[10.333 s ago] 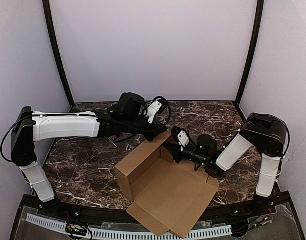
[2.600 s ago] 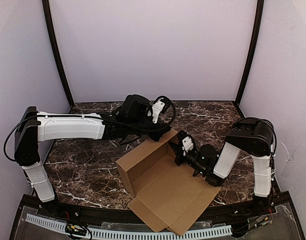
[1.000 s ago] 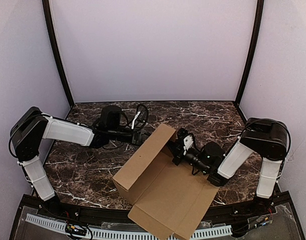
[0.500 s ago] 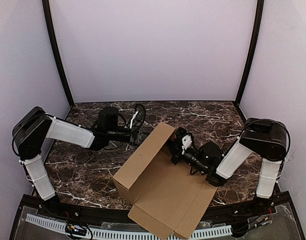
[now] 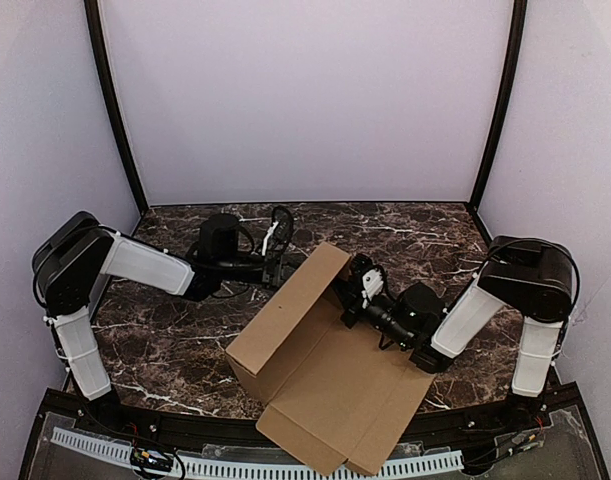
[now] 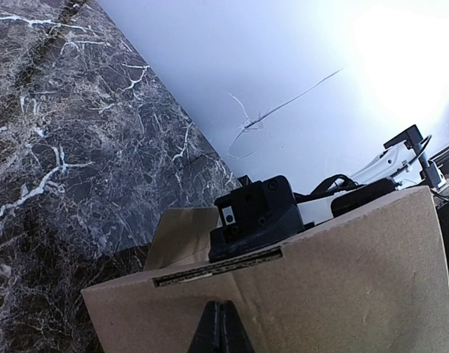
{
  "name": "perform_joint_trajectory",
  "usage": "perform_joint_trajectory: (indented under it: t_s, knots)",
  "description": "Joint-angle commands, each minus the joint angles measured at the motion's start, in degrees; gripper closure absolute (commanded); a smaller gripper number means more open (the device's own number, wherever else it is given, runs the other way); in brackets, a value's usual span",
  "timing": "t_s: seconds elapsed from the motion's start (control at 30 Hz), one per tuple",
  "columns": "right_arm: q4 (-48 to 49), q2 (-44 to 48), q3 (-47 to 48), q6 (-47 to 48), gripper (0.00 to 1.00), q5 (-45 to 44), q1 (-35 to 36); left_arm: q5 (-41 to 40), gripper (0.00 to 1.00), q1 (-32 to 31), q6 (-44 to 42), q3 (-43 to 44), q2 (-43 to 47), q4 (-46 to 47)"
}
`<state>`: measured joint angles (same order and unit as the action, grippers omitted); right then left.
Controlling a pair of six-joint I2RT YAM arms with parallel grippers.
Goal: Fold the paper box
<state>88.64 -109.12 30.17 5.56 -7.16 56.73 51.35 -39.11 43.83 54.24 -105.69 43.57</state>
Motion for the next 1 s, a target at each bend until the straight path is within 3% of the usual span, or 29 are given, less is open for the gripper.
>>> perform_joint_trajectory:
  t_s: [0.0,0.53,0.97]
  knots:
    - [0.0,-0.2,1.9,0.1,1.0,2.9,1.8,4.4,0.99,-2.5,0.3,2.4,-0.8,2.4]
    - [-2.4,-0.4,1.7,-0.5,1.0,-1.6,2.1,0.4,0.99,-1.5,-1.2,2.5,-1.7,-1.2]
    - [-4.1,-0.6,1.5,-0.7,1.0,-2.0,0.7,-5.6,0.99,4.9,-11.5,-1.2,5.4,-20.2]
